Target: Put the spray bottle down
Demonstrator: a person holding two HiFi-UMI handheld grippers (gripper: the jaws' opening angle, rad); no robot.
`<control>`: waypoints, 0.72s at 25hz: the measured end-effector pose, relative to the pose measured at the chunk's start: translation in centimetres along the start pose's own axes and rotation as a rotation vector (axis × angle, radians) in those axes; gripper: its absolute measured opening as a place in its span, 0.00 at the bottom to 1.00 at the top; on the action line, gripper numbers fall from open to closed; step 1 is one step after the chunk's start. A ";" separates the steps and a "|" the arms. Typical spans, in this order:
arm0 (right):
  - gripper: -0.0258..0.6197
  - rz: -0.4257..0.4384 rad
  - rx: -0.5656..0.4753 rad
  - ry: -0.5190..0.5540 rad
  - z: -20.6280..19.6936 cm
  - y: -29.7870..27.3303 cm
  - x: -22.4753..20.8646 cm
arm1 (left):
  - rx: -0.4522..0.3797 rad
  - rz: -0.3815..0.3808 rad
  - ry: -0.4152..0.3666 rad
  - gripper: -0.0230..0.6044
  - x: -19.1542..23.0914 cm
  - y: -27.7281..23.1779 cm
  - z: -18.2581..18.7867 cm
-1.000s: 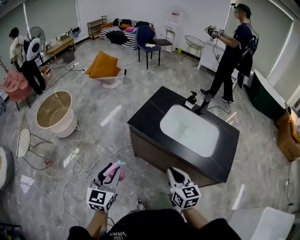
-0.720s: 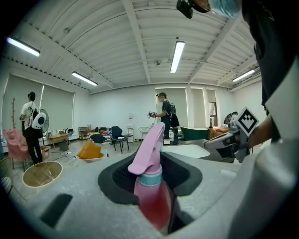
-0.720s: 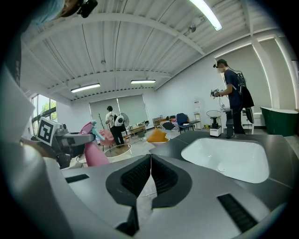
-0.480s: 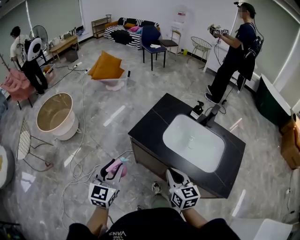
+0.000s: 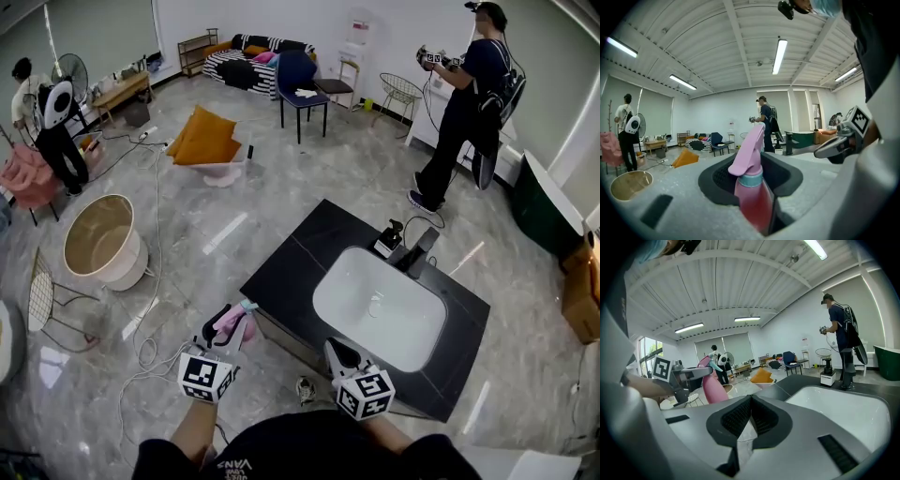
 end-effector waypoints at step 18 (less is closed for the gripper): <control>0.04 -0.044 0.031 -0.045 0.2 -1.6 -8.7 | -0.008 -0.055 -0.021 0.27 0.6 -17.3 -0.4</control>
Point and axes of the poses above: the fingertips, and each gripper's own axes: y backward along the fingers, x to its left, z out of its top, the point moved 8 cm from there along y, backward along the fingers, and after that the axes turned 3 degrees about z, right-handed, at the moved point
